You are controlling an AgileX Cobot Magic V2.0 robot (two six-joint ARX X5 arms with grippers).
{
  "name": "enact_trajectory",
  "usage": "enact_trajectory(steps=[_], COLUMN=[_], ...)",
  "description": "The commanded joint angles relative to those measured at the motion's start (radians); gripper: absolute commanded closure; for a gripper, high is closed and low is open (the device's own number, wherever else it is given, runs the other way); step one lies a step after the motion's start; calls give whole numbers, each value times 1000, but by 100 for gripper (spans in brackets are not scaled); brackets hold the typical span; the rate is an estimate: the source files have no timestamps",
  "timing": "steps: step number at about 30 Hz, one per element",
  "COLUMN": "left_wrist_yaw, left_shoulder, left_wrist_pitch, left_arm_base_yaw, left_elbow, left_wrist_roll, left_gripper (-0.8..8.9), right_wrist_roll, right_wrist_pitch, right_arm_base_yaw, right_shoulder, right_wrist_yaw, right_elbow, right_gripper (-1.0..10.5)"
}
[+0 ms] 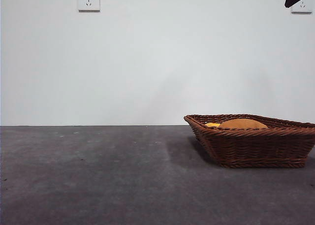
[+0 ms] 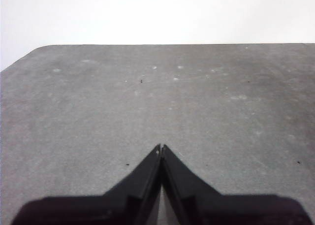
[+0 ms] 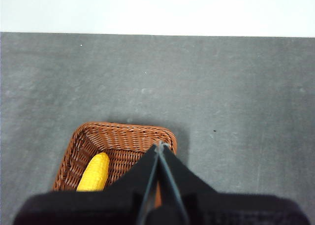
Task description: Help me put the vegetables on the table into the basket
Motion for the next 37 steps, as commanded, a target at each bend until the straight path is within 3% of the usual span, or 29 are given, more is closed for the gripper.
enact_trajectory(steps=[1, 20, 29, 37], left_wrist_yaw=[3, 15, 14, 14], left_shoulder=[-2, 10, 11, 11], left_wrist_pitch=[3, 3, 3, 3], left_arm_base_yaw=[3, 2, 2, 2], left_elbow=[-11, -11, -11, -11], left_wrist_roll=[-6, -6, -6, -6], left_gripper=[815, 815, 815, 815], right_wrist_roll=[4, 4, 4, 4], right_wrist_pitch=[6, 8, -13, -27], right_arm_base_yaw=[0, 0, 24, 61], right_shoulder=[6, 8, -55, -286], right_wrist_yaw=[1, 0, 167, 168], right_elbow=[-4, -6, -6, -6], right_gripper=[945, 945, 945, 945])
